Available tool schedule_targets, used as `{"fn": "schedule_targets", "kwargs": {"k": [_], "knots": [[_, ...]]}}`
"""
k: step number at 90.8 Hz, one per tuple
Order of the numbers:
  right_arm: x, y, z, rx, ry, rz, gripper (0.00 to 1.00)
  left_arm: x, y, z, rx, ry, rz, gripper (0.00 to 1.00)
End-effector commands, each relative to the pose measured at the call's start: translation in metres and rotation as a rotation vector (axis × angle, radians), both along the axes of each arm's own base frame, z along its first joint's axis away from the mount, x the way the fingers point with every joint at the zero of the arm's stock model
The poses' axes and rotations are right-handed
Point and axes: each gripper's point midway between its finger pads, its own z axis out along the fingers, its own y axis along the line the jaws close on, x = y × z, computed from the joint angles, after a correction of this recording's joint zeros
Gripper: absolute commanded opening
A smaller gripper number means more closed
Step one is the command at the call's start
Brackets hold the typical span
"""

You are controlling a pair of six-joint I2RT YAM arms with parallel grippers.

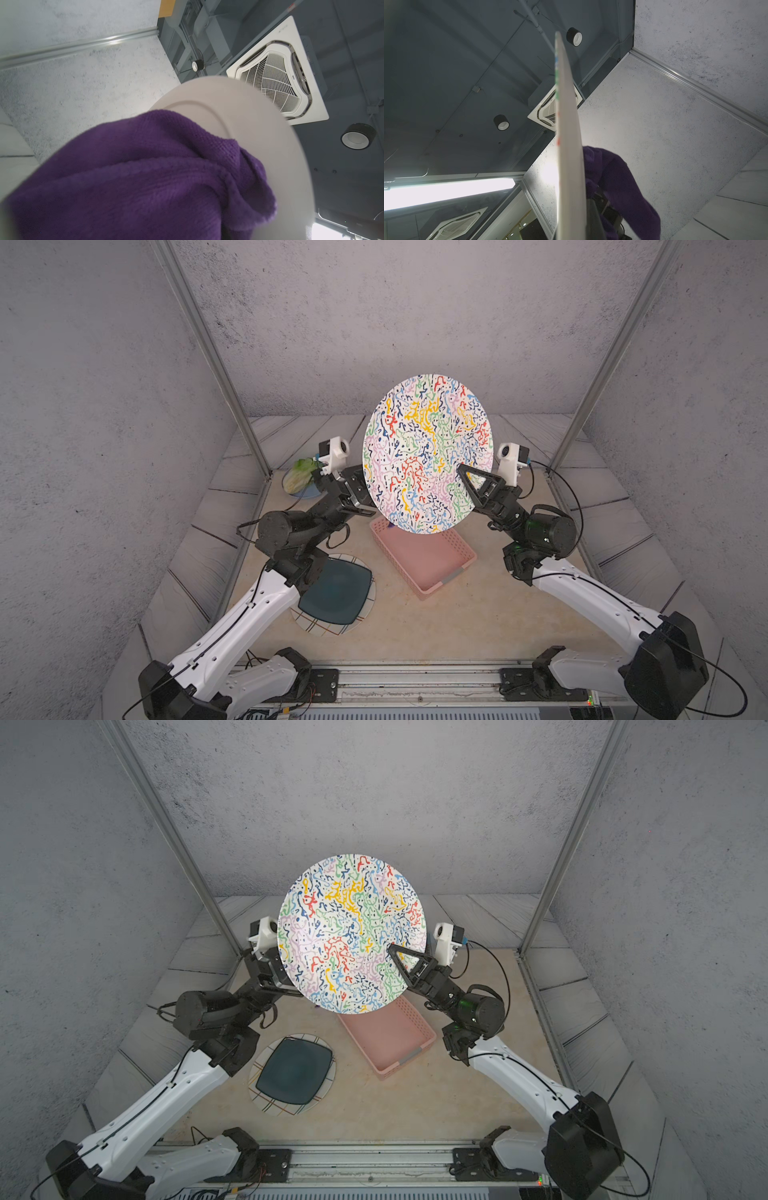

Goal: Wipe the wet plate dry
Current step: Wipe the plate with towel.

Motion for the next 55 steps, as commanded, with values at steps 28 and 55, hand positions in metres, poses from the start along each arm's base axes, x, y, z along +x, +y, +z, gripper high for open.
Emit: {"fn": "schedule_targets", "kwargs": {"k": [28, 55], "knots": [[0.020, 0.020, 0.025, 0.063, -0.002, -0.030, 0.00, -0.046, -0.042, -0.022, -0.064, -0.044, -0.160, 0.00], [0.083, -0.018, -0.022, -0.033, 0.153, -0.212, 0.00, -0.055, -0.001, -0.094, 0.413, -0.128, 0.237, 0.00]]}}
